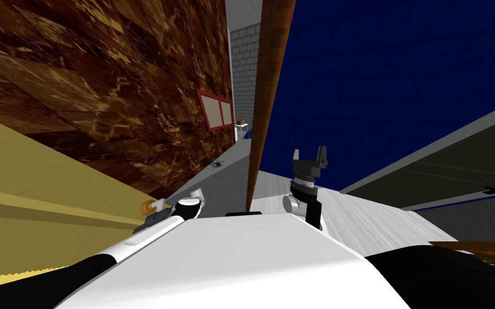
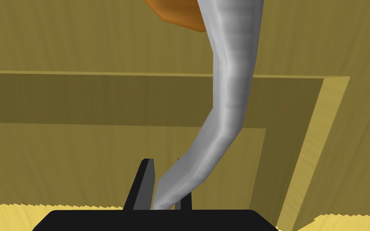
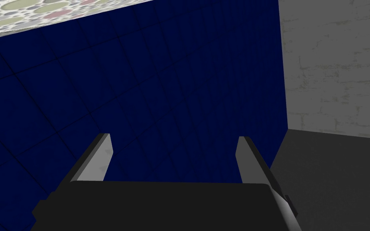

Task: Push the door open

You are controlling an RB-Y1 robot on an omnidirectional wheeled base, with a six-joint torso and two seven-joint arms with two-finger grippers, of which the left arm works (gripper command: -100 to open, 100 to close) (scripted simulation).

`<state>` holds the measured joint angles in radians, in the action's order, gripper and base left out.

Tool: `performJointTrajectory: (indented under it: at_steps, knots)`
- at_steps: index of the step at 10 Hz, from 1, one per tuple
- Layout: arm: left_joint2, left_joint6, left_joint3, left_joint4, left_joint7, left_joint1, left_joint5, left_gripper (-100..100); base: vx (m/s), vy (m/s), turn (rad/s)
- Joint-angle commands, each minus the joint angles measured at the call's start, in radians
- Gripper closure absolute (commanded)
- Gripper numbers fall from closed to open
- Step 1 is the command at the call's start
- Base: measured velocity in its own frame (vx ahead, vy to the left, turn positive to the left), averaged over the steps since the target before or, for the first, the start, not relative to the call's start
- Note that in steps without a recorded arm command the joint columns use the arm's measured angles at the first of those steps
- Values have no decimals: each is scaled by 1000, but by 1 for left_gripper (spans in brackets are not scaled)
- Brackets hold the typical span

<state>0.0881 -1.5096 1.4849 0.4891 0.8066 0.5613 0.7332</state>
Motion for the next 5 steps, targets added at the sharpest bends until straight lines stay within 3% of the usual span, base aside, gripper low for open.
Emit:
performJointTrajectory:
  at_steps: [1, 5]
  knots:
    - [-7, -7, 13, 14, 9, 1, 8, 100, 1, 22, 18]
    - [-7, -11, 18, 15, 10, 2, 10, 100, -5, 28, 9]
